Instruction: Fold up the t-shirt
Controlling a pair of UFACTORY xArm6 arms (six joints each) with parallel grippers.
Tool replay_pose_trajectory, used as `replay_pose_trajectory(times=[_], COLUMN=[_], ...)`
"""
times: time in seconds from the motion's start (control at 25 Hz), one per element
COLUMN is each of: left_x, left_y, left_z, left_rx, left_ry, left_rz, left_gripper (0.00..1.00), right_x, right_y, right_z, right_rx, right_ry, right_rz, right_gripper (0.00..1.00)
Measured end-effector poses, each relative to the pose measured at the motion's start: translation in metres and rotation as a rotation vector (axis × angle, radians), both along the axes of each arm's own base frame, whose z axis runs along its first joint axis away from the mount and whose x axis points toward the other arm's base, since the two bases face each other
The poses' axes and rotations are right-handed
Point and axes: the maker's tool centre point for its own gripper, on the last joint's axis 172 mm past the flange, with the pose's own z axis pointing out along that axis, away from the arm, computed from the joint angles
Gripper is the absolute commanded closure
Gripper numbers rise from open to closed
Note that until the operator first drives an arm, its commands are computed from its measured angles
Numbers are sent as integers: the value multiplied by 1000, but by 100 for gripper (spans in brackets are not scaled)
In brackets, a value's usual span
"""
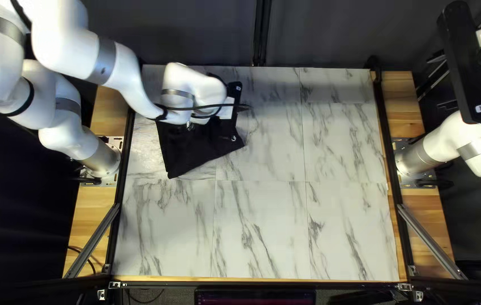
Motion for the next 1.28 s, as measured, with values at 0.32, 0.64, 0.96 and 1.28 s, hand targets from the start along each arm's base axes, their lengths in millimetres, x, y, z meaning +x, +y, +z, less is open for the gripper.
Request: replay_pose_trajectory(times=[0.32,0.64,0.96,1.28], left_x=[-16,-16,-37,-41], left_y=[-41,-71,-64,-67], left_z=[-1,-16,-44,-37], left_rx=[-52,-269,-352,-338], left_ry=[-89,-160,-124,-94], left_rz=[-22,-152,-137,-113], left_gripper=[0,0,100,100], right_x=[0,0,0,0], right_y=[0,0,0,0], right_z=[0,0,0,0], right_rx=[0,0,0,0], right_ry=[0,0,0,0], right_rz=[0,0,0,0], right_gripper=[0,0,0,0])
